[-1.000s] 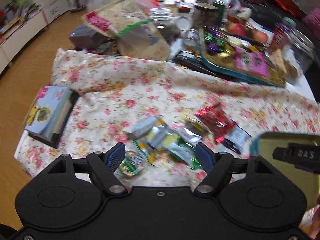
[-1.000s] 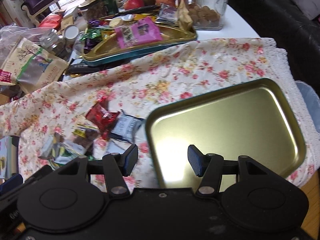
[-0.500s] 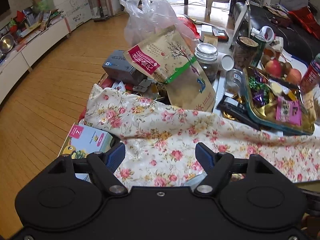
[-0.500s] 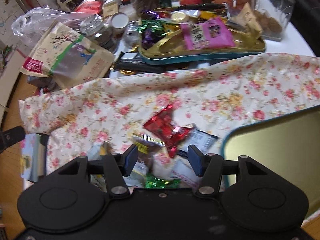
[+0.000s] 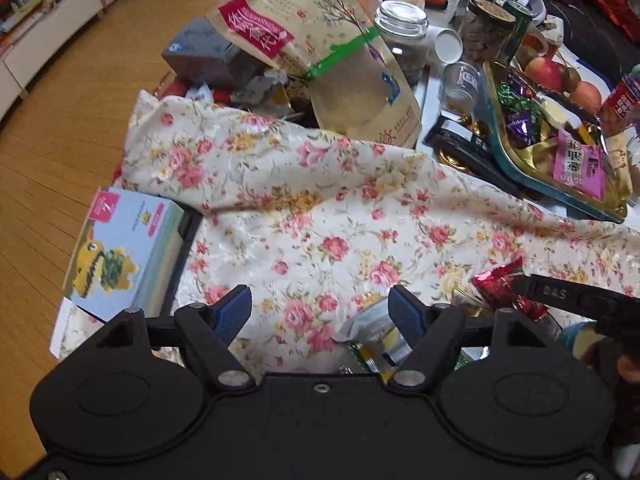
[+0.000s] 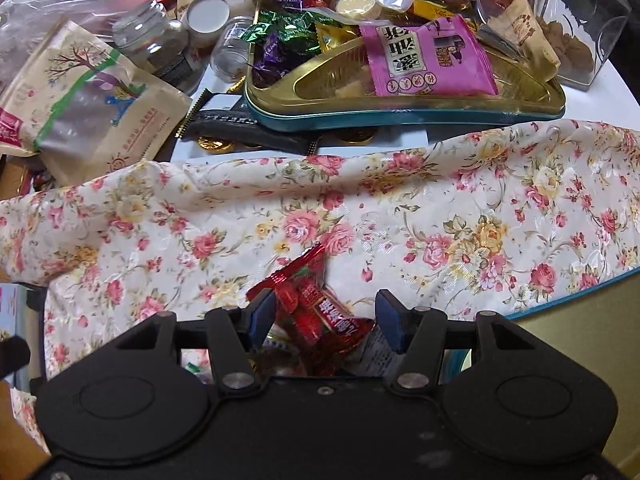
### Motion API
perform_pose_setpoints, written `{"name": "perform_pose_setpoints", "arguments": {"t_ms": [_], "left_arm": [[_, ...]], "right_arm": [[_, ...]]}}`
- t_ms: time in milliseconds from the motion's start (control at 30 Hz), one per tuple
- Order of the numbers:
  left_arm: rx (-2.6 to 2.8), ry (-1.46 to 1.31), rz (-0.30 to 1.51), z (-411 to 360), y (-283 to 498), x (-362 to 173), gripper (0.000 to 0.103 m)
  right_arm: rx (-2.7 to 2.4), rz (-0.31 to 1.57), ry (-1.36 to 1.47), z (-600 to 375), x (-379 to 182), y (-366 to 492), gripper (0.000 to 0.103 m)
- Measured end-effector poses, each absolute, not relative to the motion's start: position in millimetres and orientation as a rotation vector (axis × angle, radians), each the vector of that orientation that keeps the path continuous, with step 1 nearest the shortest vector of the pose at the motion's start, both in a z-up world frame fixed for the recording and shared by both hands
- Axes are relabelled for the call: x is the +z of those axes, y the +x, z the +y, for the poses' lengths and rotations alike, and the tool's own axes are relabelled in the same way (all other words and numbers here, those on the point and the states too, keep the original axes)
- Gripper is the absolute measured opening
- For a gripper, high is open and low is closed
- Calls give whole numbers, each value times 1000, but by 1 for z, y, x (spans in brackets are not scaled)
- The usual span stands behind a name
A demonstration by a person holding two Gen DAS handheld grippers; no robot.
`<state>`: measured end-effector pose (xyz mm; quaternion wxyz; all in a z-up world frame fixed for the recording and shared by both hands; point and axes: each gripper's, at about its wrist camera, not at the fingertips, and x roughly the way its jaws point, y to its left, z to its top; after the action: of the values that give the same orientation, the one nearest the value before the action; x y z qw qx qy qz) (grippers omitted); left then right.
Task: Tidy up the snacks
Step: 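Reach the right tool to the red wrapped candy and close on it, then grasp the green-wrapped cookie packet with the left tool while the right tool lifts the red candy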
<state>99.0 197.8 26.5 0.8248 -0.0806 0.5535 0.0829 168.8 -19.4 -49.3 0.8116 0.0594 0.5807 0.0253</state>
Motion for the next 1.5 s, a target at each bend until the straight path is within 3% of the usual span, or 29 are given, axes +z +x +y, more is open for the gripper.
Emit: {"name": "perform_pose_setpoints", "arguments": {"t_ms": [500,800,967,1167,1500], "left_arm": [[148,-212,1207,209,97,20,75],[148,-189,1222,207,95,14,75],[129,-162,1229,202,94,10,75],[55,-102,1249,195,88,2,75],[-73,13,1308,176,70,-24,75]], "right_arm": [[82,1206,-81,24,-86,162,57],[81,1213,-44,22,-91,169,69],[109,1185,-93,30,-86,163,47],[123,1197,-39,18,-69,159,41],[175,1157,206,-14,-6,140,41]]}}
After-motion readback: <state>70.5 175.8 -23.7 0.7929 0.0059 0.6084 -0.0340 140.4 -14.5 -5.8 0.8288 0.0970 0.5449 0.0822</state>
